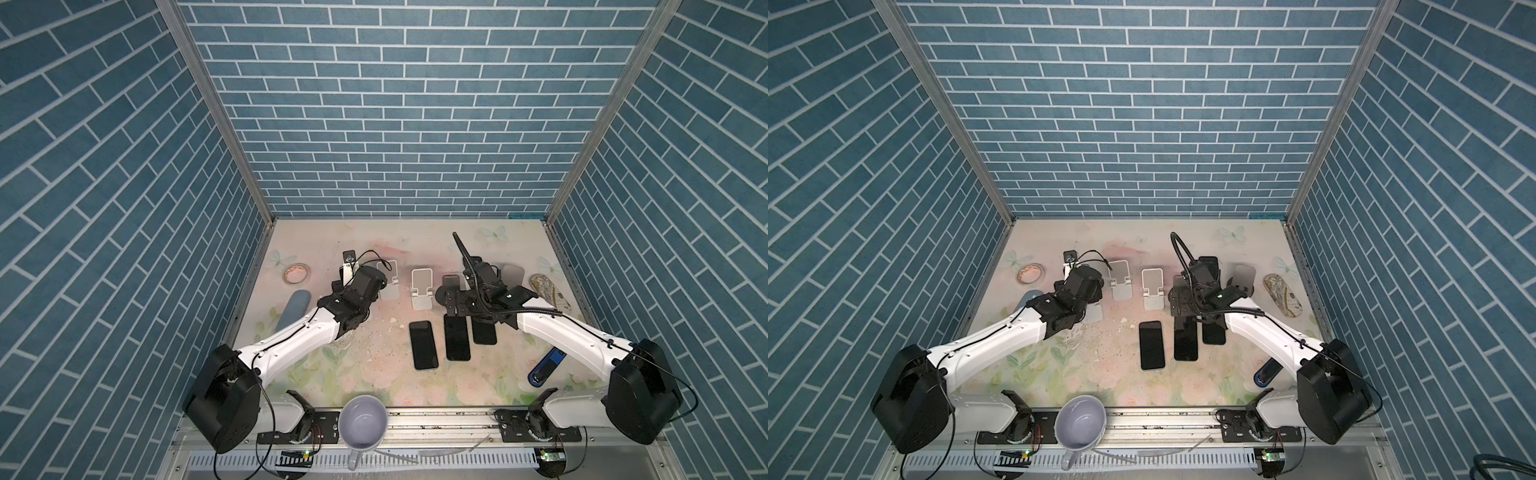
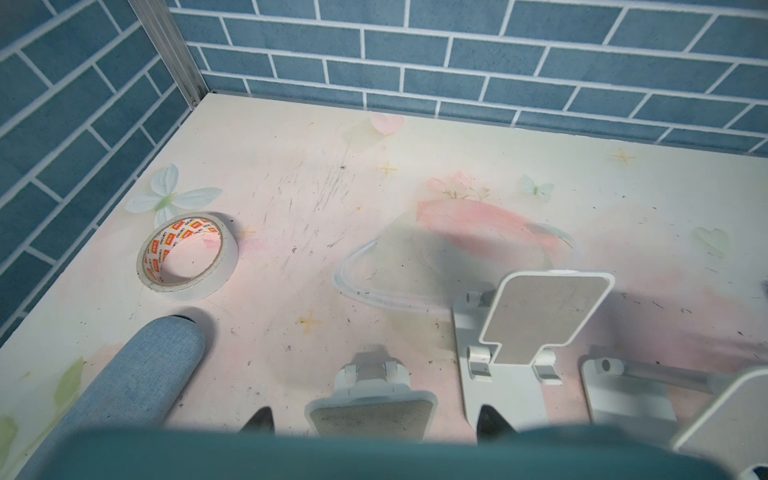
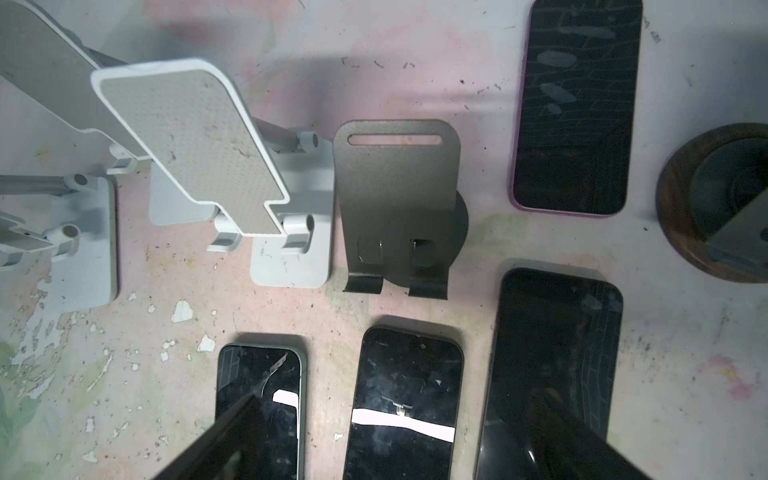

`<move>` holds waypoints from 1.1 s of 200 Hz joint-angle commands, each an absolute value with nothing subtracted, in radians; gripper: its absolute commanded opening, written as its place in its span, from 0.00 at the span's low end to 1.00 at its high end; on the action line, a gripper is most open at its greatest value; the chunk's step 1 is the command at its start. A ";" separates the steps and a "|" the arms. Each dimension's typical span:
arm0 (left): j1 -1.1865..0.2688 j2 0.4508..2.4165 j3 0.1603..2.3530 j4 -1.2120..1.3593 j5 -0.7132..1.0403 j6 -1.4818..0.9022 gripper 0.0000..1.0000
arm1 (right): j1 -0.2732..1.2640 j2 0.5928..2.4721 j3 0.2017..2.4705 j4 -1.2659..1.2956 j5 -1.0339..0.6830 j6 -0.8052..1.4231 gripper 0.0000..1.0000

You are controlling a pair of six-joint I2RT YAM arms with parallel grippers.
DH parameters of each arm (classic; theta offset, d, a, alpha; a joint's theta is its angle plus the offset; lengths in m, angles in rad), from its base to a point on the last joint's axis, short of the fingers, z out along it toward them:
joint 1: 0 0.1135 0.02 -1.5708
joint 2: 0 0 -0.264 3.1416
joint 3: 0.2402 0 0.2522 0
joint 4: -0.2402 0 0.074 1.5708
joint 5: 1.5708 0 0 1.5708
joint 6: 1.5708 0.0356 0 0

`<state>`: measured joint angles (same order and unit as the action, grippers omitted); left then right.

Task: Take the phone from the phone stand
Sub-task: 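Lift the teal-framed phone off the white stand with the left gripper, then lower the teal-framed phone flat onto the table with the left gripper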

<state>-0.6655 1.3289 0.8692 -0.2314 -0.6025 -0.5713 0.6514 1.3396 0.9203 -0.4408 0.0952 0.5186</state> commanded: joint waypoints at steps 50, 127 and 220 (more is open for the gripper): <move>-0.748 1.314 1.005 -0.399 -0.560 -0.630 0.40 | 0.648 1.229 0.931 -0.501 0.196 0.492 0.99; -0.795 1.359 1.105 -0.607 -0.457 -0.731 0.40 | 0.649 1.212 0.907 -0.489 0.223 0.465 0.99; -0.837 1.443 1.138 -0.716 -0.325 -0.804 0.40 | 0.648 1.180 0.855 -0.466 0.239 0.463 0.99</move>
